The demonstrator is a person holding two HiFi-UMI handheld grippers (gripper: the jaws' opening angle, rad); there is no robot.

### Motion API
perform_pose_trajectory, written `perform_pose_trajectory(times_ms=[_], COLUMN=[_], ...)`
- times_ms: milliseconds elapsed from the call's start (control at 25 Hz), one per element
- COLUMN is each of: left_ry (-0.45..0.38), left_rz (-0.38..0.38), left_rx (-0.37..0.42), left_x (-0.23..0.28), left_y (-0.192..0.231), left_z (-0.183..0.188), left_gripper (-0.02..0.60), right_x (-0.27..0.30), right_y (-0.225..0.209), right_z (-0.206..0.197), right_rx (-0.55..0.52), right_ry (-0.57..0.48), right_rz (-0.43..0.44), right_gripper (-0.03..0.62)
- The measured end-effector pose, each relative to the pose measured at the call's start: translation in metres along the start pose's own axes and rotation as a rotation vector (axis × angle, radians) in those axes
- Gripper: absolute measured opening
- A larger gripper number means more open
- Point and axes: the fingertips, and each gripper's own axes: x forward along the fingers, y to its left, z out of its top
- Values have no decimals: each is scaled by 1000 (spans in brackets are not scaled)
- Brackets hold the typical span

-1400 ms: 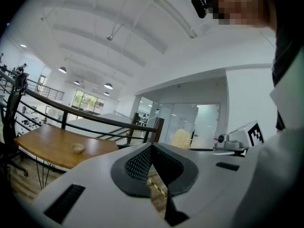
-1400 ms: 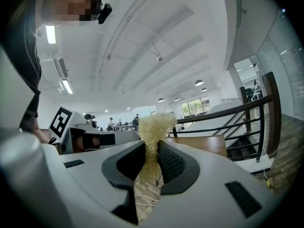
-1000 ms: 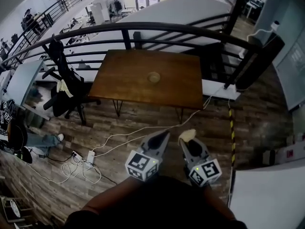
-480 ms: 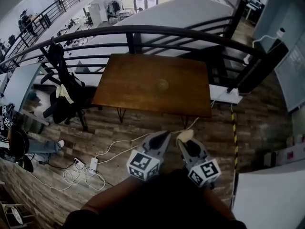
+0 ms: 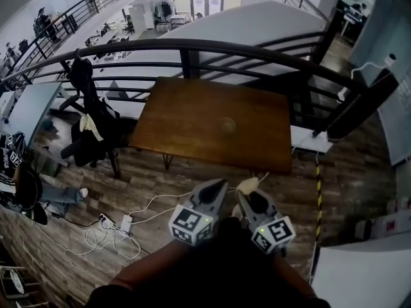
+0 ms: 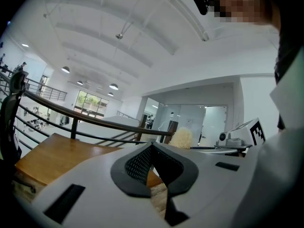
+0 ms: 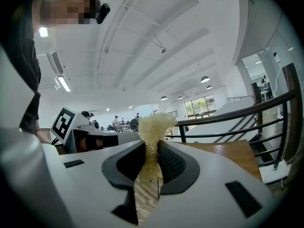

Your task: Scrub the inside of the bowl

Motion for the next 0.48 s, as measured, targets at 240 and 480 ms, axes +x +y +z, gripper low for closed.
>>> perform_pose_trajectory(times_ms=[240,480], left_ry=[8,15], left_rz=[53,81], left_rx=[-19,-29], left_x=[35,94], left_y=[28,49], left_z=[7,18], left_gripper=[-2,-2], right_x=[31,63], right_y=[-38,-94], right_z=[6,20], right_rx=[20,28], right_ry=[19,26], right_rz=[40,70], right_gripper=[81,81])
